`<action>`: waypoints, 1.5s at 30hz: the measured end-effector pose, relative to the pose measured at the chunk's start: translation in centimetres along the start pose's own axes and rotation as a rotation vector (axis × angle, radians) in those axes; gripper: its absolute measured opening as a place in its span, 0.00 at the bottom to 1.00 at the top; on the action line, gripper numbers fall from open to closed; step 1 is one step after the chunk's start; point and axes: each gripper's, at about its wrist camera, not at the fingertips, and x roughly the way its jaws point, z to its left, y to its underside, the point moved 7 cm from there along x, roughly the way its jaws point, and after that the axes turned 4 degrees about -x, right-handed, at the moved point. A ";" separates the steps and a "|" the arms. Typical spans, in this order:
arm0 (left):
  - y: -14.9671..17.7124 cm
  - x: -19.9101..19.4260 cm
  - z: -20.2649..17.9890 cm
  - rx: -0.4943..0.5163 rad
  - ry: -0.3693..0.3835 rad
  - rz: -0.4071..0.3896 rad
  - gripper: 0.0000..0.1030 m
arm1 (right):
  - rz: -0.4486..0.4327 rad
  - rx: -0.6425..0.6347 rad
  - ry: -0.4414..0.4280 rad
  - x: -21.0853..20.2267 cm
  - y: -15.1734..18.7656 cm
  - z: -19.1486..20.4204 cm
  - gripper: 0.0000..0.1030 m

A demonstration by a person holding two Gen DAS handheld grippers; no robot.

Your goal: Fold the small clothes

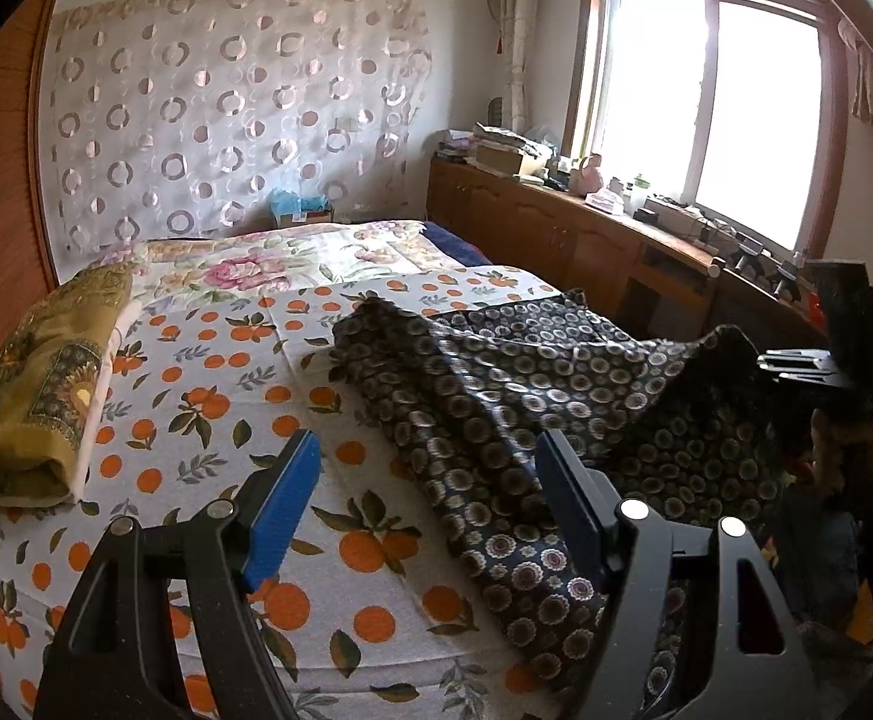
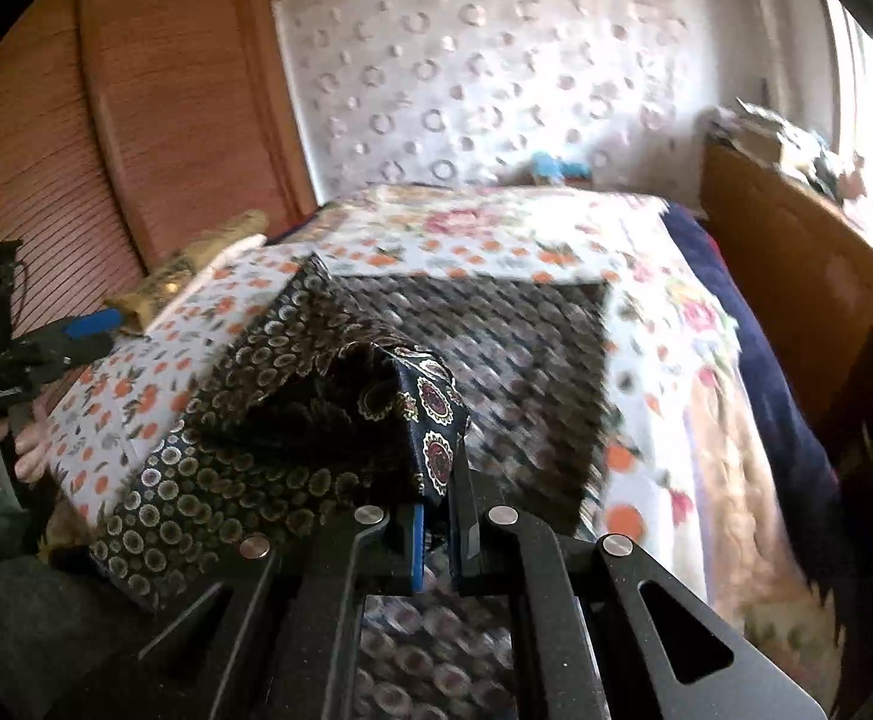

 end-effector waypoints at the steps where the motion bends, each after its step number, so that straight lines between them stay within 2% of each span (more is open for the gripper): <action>1: 0.0 0.0 0.0 0.001 -0.001 0.000 0.73 | 0.009 0.015 0.015 -0.1 0.5 -0.5 0.05; 3: 0.1 0.1 -0.1 0.003 -0.001 0.001 0.73 | 0.015 0.025 0.032 -0.3 0.9 -0.8 0.05; 5: 0.1 0.1 -0.2 0.005 -0.003 0.002 0.73 | 0.022 0.034 0.051 -0.4 1.2 -1.0 0.13; 7: 0.1 0.1 -0.2 0.005 -0.004 0.003 0.73 | 0.034 0.027 0.093 -0.5 1.0 -1.2 0.30; 10: 0.2 0.2 -0.2 0.004 -0.005 0.003 0.73 | 0.030 0.020 0.141 -1.3 0.4 -1.3 0.46; 13: 0.3 0.3 -0.2 0.003 -0.005 0.004 0.73 | -0.001 -0.003 0.173 -2.4 -0.6 -0.9 0.53; 16: 0.3 0.3 -0.2 0.004 -0.004 0.003 0.73 | -0.020 -0.031 0.153 -2.9 -1.3 0.1 0.59; 23: 0.8 0.4 0.1 -0.002 -0.011 0.009 0.73 | 0.007 -0.108 0.066 0.6 -2.4 4.1 0.60; 30: 1.4 0.5 0.5 -0.008 -0.015 0.015 0.73 | 0.101 -0.219 -0.085 6.0 -2.3 10.2 0.60; 35: 1.6 0.4 0.7 -0.014 -0.013 0.019 0.73 | 0.158 -0.279 -0.153 8.5 -1.6 13.0 0.60; 38: 1.7 0.6 0.7 -0.018 -0.011 0.027 0.73 | 0.183 -0.316 -0.172 9.2 -1.1 14.3 0.60; 45: 1.8 0.7 0.5 -0.013 -0.006 0.032 0.73 | 0.217 -0.349 -0.166 10.4 -0.5 14.6 0.60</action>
